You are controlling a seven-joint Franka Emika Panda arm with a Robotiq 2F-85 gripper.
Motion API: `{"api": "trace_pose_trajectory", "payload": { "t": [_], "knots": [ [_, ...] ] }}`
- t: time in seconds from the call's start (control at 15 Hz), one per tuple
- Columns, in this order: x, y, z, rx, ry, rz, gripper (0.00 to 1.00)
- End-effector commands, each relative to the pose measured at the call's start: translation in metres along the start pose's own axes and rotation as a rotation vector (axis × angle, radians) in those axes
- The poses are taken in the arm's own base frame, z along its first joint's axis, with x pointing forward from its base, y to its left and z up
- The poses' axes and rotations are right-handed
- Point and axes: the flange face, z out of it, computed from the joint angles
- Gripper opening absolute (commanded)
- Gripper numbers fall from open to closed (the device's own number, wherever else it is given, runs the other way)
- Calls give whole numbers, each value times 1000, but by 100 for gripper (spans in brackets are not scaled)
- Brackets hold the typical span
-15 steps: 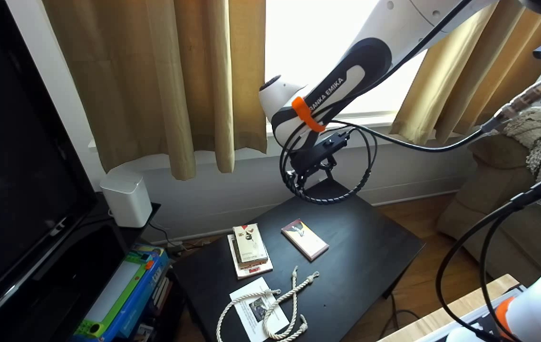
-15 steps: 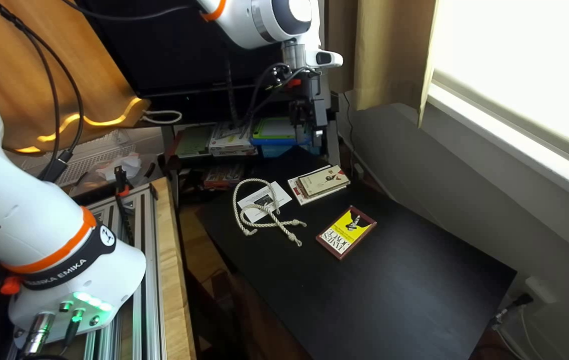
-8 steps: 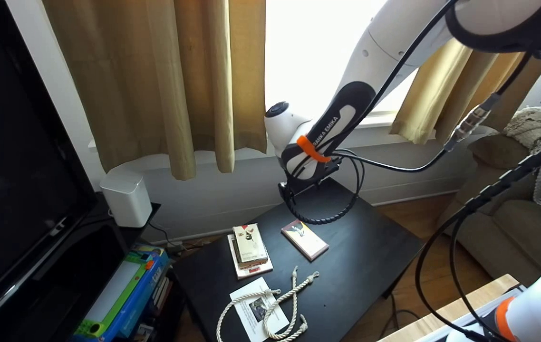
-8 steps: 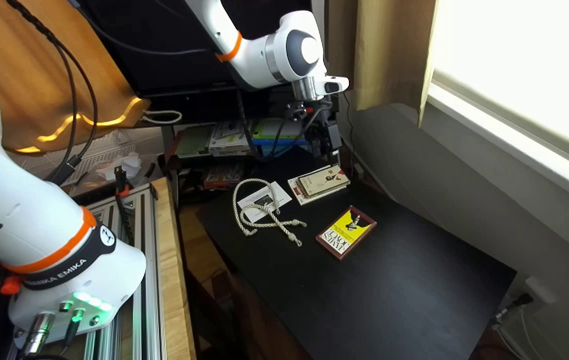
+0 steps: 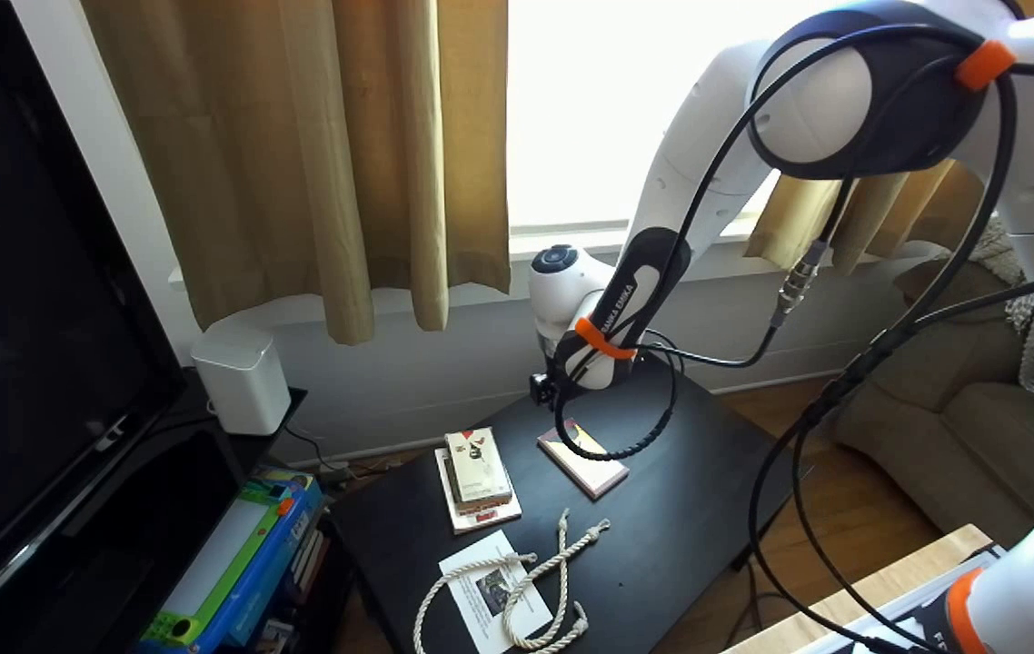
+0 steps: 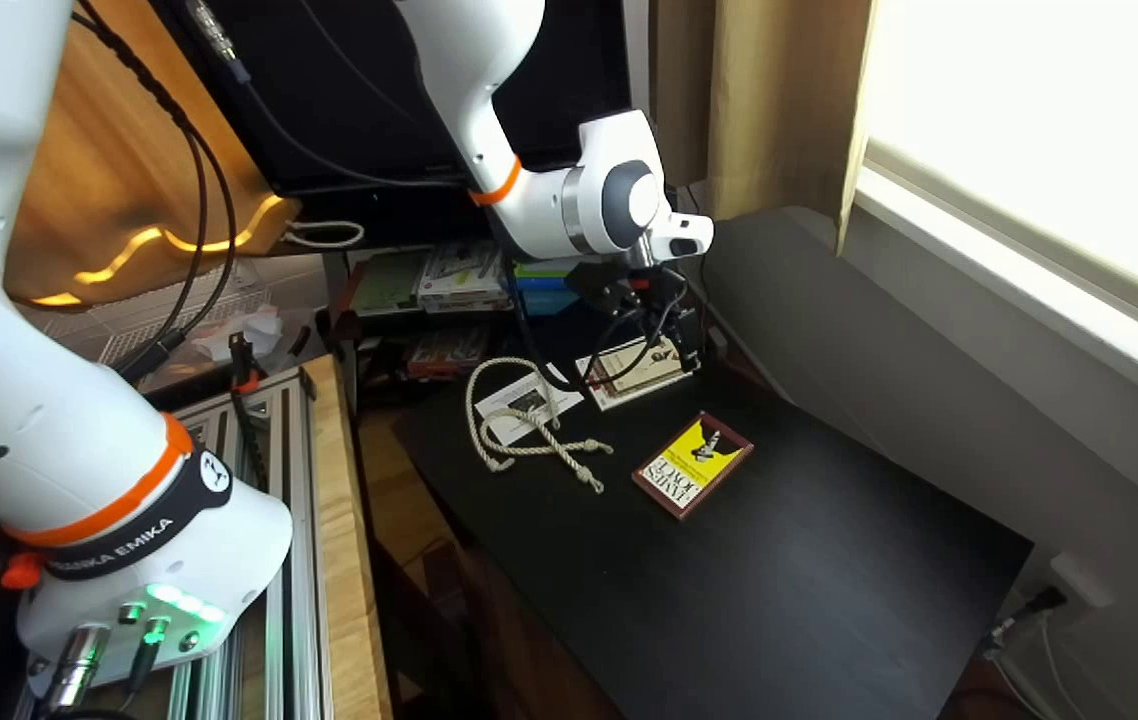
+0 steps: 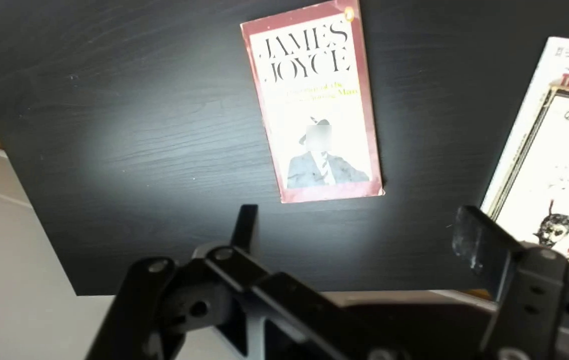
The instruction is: Flip the brown and yellow book over
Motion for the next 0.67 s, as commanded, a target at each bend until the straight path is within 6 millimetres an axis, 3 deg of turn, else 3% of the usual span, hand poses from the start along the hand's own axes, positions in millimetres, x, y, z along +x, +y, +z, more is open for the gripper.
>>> {"api": "trace_pose_trajectory", "payload": {
  "t": [0.0,0.27,0.6],
  "knots": [
    [1,-1,3,0,-1,-1,100],
    [5,-1,3,1,5,-1,100],
    [6,-5,30,-20,-54,44,100]
  ]
}}
